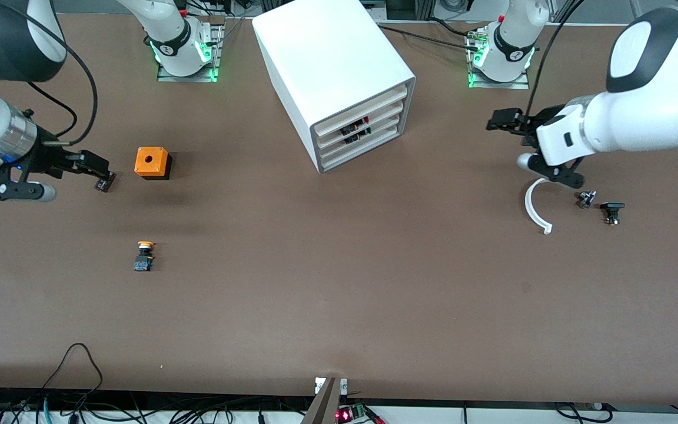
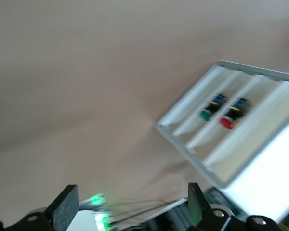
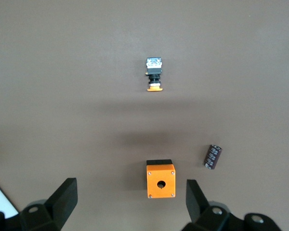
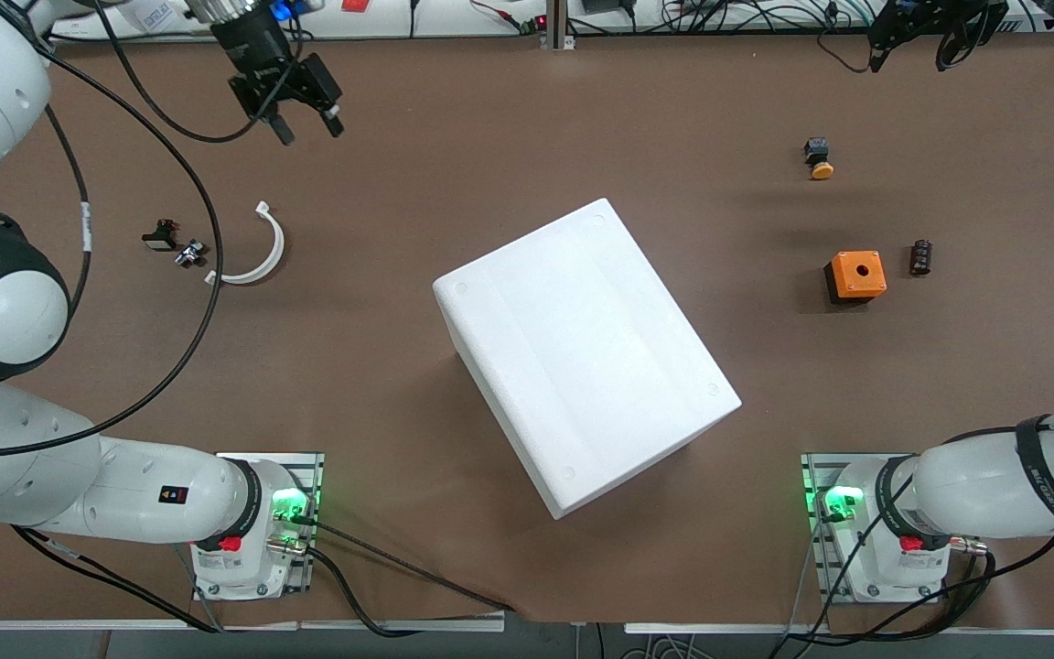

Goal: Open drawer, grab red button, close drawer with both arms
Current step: 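Move the left gripper toward the drawer handle while the right gripper advances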

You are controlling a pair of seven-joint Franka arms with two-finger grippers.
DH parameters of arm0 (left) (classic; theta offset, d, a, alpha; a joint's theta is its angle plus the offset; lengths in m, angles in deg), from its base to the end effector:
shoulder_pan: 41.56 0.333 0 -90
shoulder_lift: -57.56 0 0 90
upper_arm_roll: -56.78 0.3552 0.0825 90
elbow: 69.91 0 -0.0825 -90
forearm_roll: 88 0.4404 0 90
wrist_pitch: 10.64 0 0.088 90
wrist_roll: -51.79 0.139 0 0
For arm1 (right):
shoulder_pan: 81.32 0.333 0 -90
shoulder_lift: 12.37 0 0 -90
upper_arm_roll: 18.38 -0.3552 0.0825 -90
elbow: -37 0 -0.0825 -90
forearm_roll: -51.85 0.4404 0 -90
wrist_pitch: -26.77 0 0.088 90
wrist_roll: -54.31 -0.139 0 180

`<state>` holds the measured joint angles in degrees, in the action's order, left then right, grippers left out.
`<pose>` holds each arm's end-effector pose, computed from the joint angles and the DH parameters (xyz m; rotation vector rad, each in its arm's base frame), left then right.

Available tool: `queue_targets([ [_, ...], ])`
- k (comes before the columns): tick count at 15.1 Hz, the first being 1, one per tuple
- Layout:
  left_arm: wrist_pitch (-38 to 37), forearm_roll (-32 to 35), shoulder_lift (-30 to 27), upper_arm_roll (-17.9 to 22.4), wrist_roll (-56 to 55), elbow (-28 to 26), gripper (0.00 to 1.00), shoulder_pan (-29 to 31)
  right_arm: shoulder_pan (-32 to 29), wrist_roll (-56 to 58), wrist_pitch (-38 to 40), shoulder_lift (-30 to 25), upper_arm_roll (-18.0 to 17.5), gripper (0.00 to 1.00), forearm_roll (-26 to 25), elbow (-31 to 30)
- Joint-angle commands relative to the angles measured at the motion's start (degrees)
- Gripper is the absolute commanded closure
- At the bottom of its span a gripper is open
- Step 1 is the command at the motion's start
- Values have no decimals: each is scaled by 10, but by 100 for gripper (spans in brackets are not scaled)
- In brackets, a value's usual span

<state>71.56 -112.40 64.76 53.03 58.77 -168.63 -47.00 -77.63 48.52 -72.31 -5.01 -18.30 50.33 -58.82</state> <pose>0.5835 -0.1555 0.4845 2.6353 -0.3341 -0.5693 0.6517 0.0379 0.5097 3.1073 -0.0511 -0.1075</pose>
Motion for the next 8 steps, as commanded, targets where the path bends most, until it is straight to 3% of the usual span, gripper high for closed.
queue_targets([
  [1, 17, -69, 6, 1, 68, -28, 0, -3, 4, -5, -17, 24, 2, 0, 9, 11],
  [4, 76, -171, 10, 1, 186, -98, 0, -3, 13, -54, -16, 55, 1, 0, 9, 41],
  [8, 157, -242, 16, -20, 295, -174, 0, -12, 35, -114, -8, 89, 2, 0, 8, 78],
])
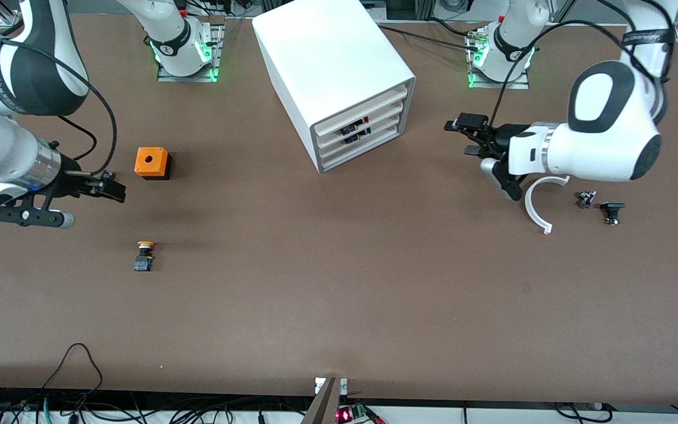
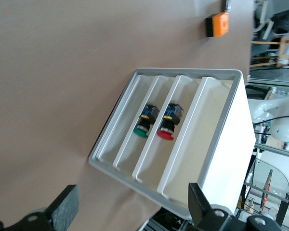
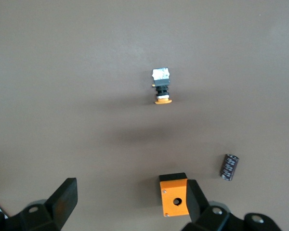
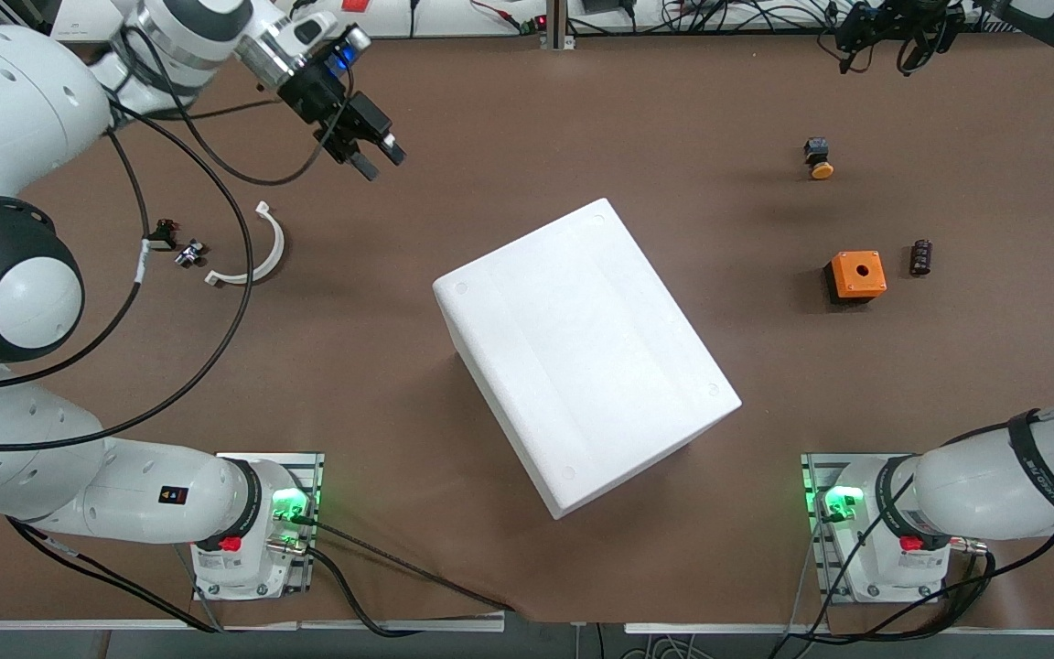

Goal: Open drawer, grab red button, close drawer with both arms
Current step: 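Pull the drawer open with the left gripper while the right gripper hovers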

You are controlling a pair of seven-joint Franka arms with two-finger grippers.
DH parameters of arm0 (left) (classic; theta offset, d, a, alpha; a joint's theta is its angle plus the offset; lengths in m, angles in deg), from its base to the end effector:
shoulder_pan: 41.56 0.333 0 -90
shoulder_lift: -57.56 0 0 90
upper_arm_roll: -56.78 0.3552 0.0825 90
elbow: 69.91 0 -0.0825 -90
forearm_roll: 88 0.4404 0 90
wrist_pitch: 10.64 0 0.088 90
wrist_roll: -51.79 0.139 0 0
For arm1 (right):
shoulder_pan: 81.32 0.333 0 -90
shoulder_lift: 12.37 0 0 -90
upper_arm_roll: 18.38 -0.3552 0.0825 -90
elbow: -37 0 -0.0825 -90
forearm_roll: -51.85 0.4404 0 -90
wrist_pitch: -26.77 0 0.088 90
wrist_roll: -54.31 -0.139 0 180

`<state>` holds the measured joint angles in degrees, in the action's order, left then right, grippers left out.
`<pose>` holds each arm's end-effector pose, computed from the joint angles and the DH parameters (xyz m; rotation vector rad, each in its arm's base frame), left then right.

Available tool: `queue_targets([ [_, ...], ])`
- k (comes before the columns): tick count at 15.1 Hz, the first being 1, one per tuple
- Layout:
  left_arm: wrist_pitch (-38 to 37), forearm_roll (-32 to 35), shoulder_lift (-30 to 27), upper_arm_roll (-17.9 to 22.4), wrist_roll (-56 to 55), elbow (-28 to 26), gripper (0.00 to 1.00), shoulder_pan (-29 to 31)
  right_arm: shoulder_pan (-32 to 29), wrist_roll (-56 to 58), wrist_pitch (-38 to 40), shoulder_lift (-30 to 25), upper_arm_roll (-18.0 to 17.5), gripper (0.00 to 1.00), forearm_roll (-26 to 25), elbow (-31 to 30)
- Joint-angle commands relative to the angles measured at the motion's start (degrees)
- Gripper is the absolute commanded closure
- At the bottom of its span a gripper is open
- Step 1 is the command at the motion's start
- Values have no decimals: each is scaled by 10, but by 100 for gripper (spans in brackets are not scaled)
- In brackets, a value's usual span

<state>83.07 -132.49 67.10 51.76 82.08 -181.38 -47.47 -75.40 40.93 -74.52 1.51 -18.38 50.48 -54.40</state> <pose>0.5662 -0.2028 0.3840 2.2235 -0.5340 -0.3890 0.6866 0.0683 0.4768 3.0993 -0.1935 -0.1006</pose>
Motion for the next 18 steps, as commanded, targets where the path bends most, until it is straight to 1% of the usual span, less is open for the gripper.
queue_targets([
  [1, 60, -76, -2, -12, 87, -72, 0, -12, 21, -61, 16, 29, 3, 0, 7, 43],
  [2, 71, -108, -1, -23, 104, -93, 0, -15, 30, -84, 21, 35, 2, 0, 7, 54],
  [3, 79, -120, 0, -31, 107, -106, 0, -15, 38, -110, 31, 42, 2, 0, 7, 64],
  [6, 80, -123, 23, -40, 108, -124, 1, -15, 71, -195, 80, 79, 3, 0, 5, 128],
  [7, 81, -136, 26, -43, 110, -131, 1, -16, 78, -212, 93, 88, 3, 0, 5, 147],
  [8, 82, -158, 30, -53, 121, -145, 1, -16, 81, -224, 97, 91, 3, 0, 5, 155],
  [10, 85, -200, 39, -58, 155, -166, 3, -15, 95, -256, 96, 95, 2, 0, 7, 161],
  [11, 85, -208, 48, -58, 171, -170, 4, -15, 100, -276, 97, 104, 2, 0, 15, 172],
  [13, 85, -227, 70, -58, 201, -177, 6, -15, 103, -302, 98, 115, 2, 0, 46, 192],
  [14, 85, -241, 83, -60, 220, -184, 8, -16, 103, -309, 98, 119, 2, 0, 47, 200],
  [15, 86, -268, 92, -75, 233, -193, 9, -17, 106, -320, 98, 122, 2, 0, 49, 205],
  [16, 88, -284, 101, -80, 249, -197, 9, -17, 114, -334, 97, 123, 2, 0, 51, 206],
  [18, 88, -298, 118, -82, 276, -202, 13, -17, 124, -363, 99, 135, 2, 0, 52, 225],
])
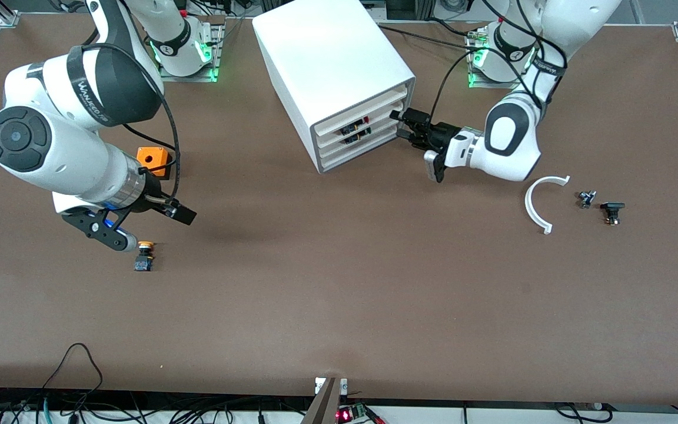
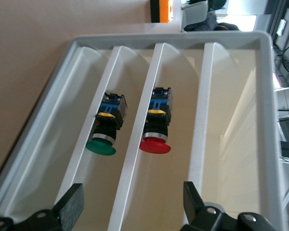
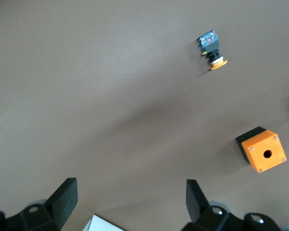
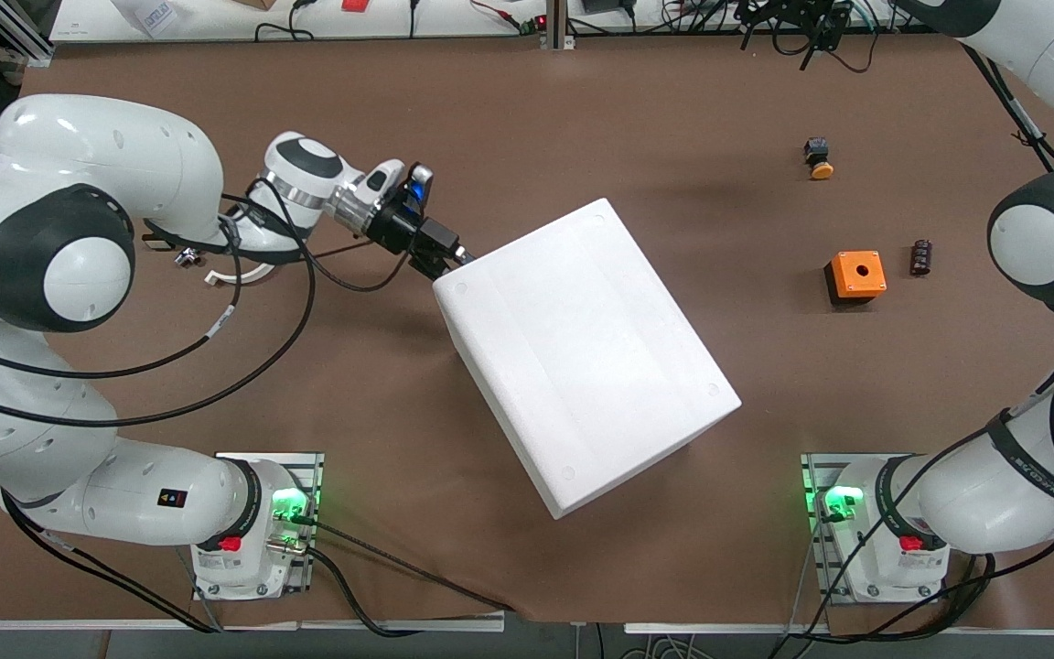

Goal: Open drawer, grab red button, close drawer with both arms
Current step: 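Pull the drawer open with the left gripper while the right gripper hovers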

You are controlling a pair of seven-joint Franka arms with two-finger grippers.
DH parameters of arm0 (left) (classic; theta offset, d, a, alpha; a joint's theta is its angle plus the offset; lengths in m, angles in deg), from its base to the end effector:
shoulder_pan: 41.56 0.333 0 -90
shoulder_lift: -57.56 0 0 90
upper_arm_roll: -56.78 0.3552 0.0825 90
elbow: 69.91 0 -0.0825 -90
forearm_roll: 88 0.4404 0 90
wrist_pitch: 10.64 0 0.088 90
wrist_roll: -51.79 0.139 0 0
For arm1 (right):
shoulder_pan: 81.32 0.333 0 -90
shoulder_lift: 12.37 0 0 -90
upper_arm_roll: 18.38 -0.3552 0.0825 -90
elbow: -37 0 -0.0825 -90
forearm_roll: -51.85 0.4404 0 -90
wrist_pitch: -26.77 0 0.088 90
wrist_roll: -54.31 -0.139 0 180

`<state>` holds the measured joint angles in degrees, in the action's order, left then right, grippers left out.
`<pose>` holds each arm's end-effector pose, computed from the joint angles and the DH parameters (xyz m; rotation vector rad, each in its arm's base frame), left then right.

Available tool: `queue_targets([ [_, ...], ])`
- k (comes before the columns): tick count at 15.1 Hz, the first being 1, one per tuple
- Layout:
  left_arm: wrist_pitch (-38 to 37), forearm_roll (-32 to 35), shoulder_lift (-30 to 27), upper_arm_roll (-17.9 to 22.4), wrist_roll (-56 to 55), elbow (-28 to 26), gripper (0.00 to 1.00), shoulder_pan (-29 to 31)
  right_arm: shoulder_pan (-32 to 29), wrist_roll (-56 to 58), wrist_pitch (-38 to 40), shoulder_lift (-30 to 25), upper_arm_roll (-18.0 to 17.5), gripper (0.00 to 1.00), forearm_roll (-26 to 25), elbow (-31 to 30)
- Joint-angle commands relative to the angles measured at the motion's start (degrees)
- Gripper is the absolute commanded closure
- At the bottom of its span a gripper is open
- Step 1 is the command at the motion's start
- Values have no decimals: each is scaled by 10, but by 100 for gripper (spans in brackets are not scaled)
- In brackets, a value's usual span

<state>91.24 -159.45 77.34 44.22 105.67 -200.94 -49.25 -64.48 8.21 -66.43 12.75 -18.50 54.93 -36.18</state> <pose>0.4387 -0.2858 0.1892 1.8183 -0.3878 -0.4285 0.7139 0.2249 0.4916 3.0341 -0.7976 -0.1637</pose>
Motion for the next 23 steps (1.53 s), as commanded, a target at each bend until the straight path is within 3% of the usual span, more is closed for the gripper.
queue_targets([
  [1, 6, -29, 20, -6, 45, -8, 17, 0, 18, -49, 22, 28, 3, 0, 7, 53],
  [10, 7, -56, 31, -32, 76, -27, 51, -5, 50, -152, 25, 60, 0, 0, 26, 116],
  [11, 7, -57, 30, -33, 76, -29, 67, -5, 52, -163, 21, 62, 0, 0, 26, 121],
  [12, 7, -56, 30, -33, 76, -29, 90, -5, 57, -173, 16, 63, -1, 0, 26, 123],
  [13, 7, -56, 31, -33, 75, -28, 100, -5, 60, -181, 9, 63, 0, 0, 27, 123],
  [18, 8, -55, 32, -29, 71, -26, 100, 2, 65, -217, -14, 67, -13, 0, 28, 123],
  [23, 9, -47, 50, 12, 65, 4, 100, 7, 71, -268, -45, 79, -44, 0, 27, 139],
])
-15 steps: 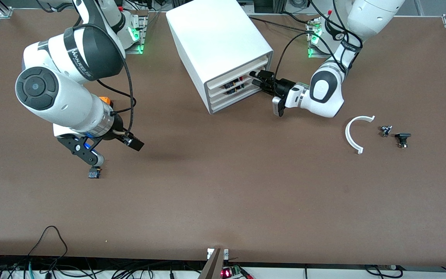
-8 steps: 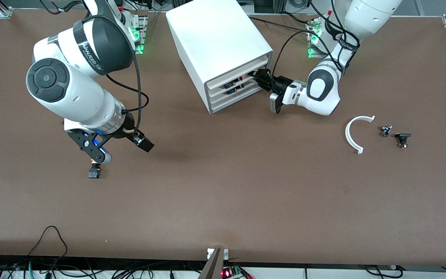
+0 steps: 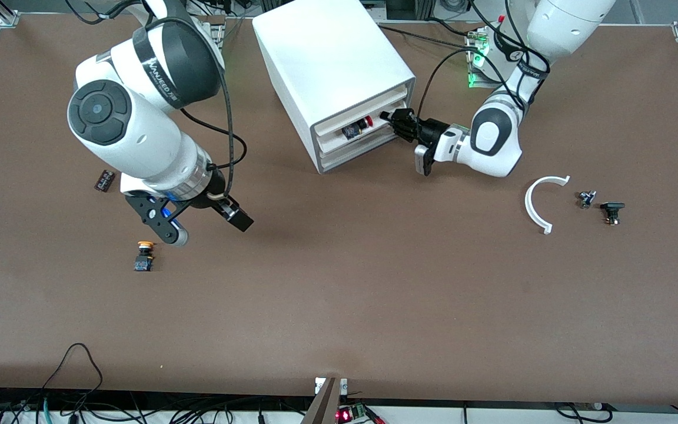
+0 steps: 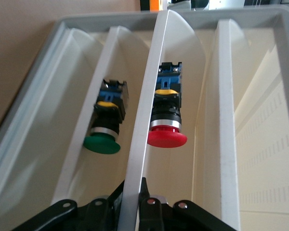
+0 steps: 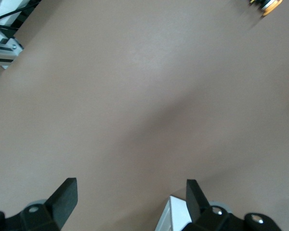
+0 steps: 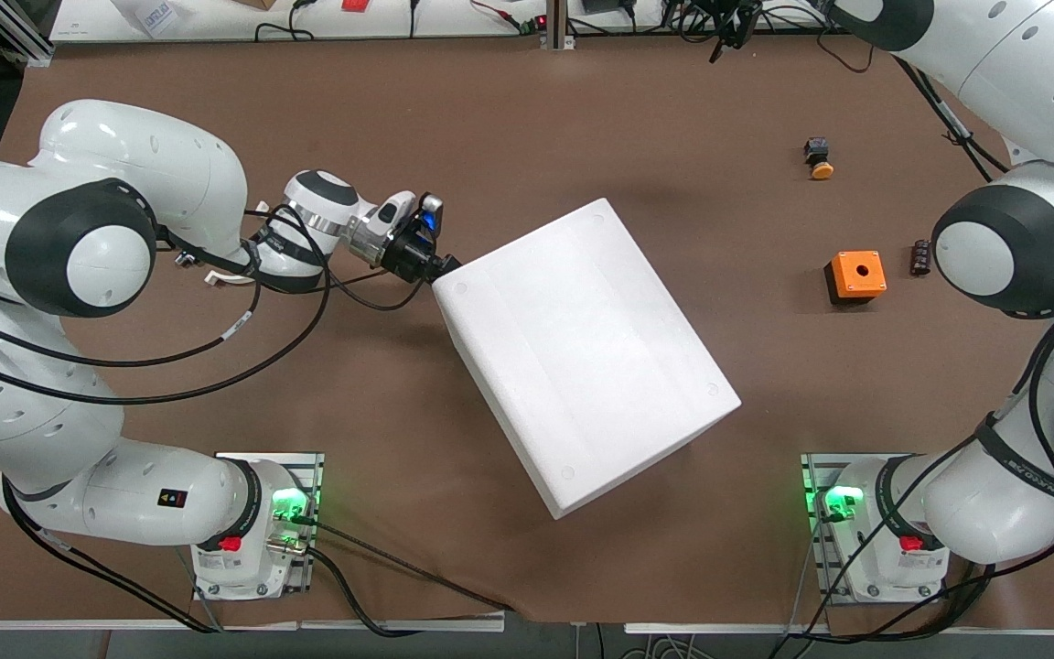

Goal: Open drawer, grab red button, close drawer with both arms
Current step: 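Reach the right gripper into the drawer and grasp the red button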

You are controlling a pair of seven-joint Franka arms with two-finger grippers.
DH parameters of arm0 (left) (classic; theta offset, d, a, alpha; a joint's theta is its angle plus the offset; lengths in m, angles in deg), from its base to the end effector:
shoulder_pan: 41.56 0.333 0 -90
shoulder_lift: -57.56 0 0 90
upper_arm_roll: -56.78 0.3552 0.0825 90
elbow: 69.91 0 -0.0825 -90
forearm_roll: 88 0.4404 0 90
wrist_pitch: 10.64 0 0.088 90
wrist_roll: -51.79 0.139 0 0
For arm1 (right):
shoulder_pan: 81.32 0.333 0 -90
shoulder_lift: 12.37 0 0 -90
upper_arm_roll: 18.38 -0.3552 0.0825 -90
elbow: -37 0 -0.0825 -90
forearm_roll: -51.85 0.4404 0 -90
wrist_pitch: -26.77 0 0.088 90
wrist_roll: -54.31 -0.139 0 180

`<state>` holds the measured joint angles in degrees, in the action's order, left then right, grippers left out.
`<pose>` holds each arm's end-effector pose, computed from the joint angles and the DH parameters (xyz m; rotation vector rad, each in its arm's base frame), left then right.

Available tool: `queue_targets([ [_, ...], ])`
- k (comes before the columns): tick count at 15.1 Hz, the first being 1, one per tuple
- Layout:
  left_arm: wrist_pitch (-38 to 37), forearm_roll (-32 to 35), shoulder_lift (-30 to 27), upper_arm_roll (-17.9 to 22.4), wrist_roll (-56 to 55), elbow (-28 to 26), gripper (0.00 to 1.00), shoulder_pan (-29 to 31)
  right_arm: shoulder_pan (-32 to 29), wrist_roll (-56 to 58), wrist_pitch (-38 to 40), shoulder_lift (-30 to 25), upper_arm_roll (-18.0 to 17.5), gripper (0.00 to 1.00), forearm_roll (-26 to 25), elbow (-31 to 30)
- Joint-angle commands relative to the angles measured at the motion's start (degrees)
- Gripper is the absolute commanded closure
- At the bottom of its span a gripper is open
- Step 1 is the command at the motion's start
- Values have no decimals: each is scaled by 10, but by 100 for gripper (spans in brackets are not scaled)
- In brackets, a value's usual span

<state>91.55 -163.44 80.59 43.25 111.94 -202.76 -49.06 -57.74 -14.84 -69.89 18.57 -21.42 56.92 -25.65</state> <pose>0.4182 -0.2905 0.1581 1.7579 -0.3714 -0.4013 0.7091 0.3557 0.5171 -2.8082 1.1191 0.0740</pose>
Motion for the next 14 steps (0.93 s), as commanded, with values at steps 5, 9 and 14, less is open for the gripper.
queue_targets([
  [5, 5, 39, 47, 59, -7, 82, 100, 6, 25, -128, -75, 38, -42, 0, 7, 35],
  [9, 5, 69, 47, 67, -45, 108, 100, 12, 64, -200, -123, 57, -42, 0, 6, 35],
  [14, 4, 79, 47, 68, -56, 120, 100, 21, 112, -274, -147, 77, -41, 0, 6, 35],
])
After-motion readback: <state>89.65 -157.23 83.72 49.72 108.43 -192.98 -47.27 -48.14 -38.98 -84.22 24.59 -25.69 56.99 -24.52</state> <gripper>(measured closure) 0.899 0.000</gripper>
